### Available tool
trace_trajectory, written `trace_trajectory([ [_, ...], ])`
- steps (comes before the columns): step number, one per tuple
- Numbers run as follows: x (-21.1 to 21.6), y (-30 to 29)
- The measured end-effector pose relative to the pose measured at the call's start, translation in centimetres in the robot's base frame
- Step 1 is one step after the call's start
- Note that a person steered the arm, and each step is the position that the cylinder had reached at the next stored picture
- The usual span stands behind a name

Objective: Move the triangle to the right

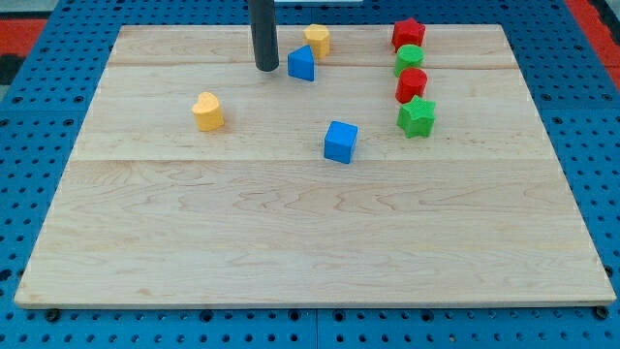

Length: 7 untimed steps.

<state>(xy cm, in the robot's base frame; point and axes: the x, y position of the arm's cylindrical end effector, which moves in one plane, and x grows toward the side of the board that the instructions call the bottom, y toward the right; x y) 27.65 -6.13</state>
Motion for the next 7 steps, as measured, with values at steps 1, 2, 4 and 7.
trace_trajectory([
  [1, 0.0, 0.0],
  [2, 0.0, 0.5],
  [4, 0.0, 2.0],
  [7, 0.5, 3.1],
])
